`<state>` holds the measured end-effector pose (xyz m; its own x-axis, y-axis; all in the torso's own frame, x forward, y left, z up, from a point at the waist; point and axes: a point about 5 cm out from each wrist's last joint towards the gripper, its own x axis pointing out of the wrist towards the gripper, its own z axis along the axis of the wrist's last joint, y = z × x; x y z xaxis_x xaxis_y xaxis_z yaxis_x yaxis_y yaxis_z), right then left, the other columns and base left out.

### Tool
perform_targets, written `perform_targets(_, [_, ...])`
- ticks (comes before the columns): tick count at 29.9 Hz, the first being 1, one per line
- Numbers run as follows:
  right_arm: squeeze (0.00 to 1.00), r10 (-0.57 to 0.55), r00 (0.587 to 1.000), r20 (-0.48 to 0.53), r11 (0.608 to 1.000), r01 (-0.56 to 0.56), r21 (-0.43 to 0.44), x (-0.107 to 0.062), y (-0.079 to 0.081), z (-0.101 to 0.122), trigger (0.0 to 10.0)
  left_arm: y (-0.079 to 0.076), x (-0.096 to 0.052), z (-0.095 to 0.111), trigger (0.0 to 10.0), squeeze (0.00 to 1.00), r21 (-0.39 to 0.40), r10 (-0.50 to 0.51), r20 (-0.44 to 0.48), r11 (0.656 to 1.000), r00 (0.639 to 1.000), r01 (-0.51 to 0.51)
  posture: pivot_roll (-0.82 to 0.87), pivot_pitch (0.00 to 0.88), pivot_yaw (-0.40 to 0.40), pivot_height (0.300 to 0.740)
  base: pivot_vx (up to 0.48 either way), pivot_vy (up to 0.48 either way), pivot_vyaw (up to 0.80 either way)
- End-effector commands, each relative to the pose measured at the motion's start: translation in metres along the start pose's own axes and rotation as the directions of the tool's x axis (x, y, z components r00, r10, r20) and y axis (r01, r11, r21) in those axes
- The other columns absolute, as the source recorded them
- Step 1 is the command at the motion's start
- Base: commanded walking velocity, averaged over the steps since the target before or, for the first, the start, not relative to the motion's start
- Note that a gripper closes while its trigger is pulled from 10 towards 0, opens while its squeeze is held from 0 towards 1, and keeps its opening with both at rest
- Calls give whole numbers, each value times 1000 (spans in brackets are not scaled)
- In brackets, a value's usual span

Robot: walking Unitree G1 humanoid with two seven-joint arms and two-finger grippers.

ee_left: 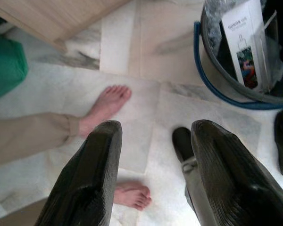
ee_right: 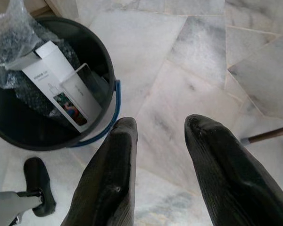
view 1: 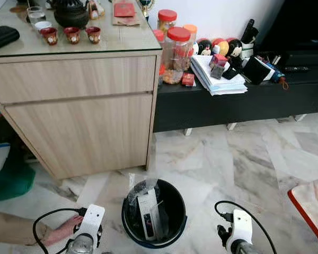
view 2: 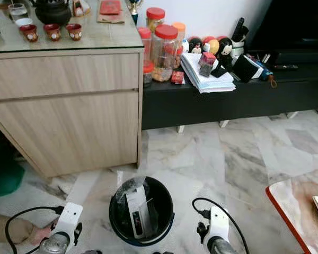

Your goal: Picking trash to rubbish bin

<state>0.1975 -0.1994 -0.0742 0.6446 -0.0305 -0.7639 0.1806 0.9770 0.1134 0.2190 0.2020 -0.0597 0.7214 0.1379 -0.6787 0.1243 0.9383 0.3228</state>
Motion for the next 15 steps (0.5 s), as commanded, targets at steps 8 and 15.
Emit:
perform_targets(8, [0,-17,1000,-5,1000,17,-1,-1,-5,-3,10000,-4,-2,-6,10000,0,-27,-14,-20,1000,1000,13,105,109,-114,740,-261,0,0])
perform_targets(15, [0,-17,1000,-2,1000,17,-2,-1,-5,-2,10000,-5,-2,-5,10000,0,-29,-17,-15,999,1000,17,98,124,-111,740,-141,0,0])
